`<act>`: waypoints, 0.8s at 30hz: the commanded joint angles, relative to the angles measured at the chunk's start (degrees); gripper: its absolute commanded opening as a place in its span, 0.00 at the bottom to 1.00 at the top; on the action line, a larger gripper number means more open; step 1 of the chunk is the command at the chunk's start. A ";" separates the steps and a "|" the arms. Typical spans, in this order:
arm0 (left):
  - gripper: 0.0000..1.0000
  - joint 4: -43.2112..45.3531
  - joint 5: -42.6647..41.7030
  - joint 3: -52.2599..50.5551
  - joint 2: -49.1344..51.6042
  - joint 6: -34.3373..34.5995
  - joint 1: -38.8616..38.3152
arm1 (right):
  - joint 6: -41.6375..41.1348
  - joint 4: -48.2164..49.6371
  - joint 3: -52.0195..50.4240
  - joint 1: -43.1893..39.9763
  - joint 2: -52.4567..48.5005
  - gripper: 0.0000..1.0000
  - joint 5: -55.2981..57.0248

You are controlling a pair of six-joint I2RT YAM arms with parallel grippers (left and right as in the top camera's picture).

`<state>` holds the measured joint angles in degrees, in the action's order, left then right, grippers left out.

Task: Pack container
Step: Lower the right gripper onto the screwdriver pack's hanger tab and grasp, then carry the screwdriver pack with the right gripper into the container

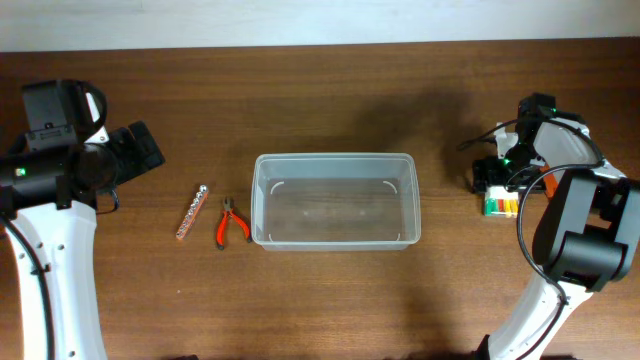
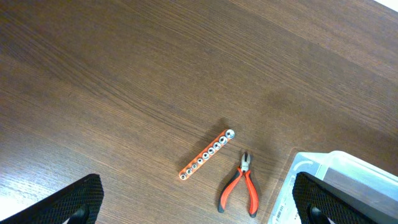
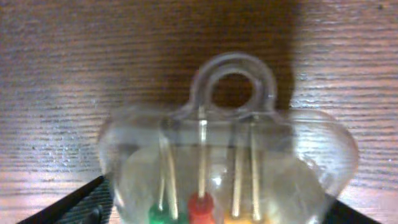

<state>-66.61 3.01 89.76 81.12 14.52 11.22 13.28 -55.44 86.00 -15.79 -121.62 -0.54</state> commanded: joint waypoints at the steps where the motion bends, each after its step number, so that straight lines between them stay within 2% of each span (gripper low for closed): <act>1: 0.99 0.15 0.42 -0.52 0.20 0.37 0.17 | -0.24 -0.26 -1.36 -0.02 -1.05 0.81 -2.71; 3: 0.99 0.15 0.44 -0.52 0.20 0.37 0.20 | -0.24 -0.31 -1.36 -0.02 -1.05 0.75 -2.71; 6: 0.99 0.15 0.44 -0.52 0.20 0.37 0.20 | -0.24 -0.55 -1.36 -0.02 -1.05 0.72 -2.71; 17: 0.99 0.15 0.48 -0.52 0.20 0.35 0.20 | -0.26 -0.63 -1.36 -0.02 -1.03 0.50 -2.73; 19: 0.99 0.15 0.46 -0.52 0.20 0.35 0.17 | -0.26 -0.61 -1.36 -0.02 -1.03 0.44 -2.73; 24: 0.99 0.15 0.44 -0.52 0.20 0.35 0.20 | -2.05 -0.24 -0.98 0.02 -1.01 0.20 -2.73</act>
<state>-66.61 3.05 89.76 81.12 14.52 11.22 13.10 -55.70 86.04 -16.03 -121.43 -1.65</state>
